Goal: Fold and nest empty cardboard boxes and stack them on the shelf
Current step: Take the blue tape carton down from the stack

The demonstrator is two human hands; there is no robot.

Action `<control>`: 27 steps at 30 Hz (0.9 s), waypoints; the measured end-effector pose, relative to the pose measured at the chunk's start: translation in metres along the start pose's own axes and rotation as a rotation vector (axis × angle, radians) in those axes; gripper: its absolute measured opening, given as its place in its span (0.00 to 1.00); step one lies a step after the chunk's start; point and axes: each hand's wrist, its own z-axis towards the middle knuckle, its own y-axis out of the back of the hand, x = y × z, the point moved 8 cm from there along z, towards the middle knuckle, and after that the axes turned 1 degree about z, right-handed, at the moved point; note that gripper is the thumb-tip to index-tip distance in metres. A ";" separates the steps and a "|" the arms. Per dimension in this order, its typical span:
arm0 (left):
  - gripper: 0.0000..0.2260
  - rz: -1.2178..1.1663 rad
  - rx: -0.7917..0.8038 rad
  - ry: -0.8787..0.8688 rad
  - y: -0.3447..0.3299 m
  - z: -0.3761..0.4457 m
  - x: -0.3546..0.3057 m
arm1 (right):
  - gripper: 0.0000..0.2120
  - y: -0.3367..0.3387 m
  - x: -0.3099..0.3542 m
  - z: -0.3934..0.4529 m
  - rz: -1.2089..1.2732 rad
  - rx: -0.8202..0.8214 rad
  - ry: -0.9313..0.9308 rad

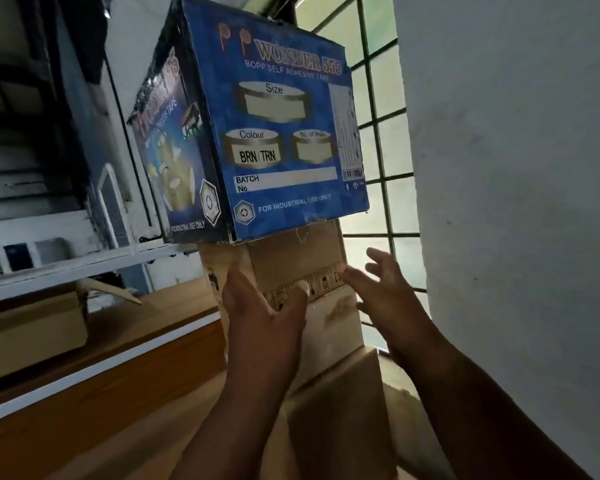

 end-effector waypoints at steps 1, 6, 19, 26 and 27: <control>0.42 -0.030 -0.023 0.010 -0.004 0.006 0.002 | 0.37 -0.002 -0.003 0.015 0.046 0.018 -0.006; 0.44 -0.188 -0.198 0.149 -0.027 0.023 0.016 | 0.41 -0.017 -0.020 0.075 0.267 0.133 -0.056; 0.28 -0.281 -0.453 -0.073 -0.003 0.073 -0.016 | 0.19 -0.022 0.001 0.182 0.872 0.392 -0.051; 0.22 -0.438 -0.483 -0.018 -0.004 0.069 -0.017 | 0.18 -0.023 0.008 0.176 0.913 0.364 -0.018; 0.22 -0.445 -0.474 -0.004 -0.004 0.070 -0.017 | 0.19 -0.023 0.011 0.176 0.920 0.369 -0.023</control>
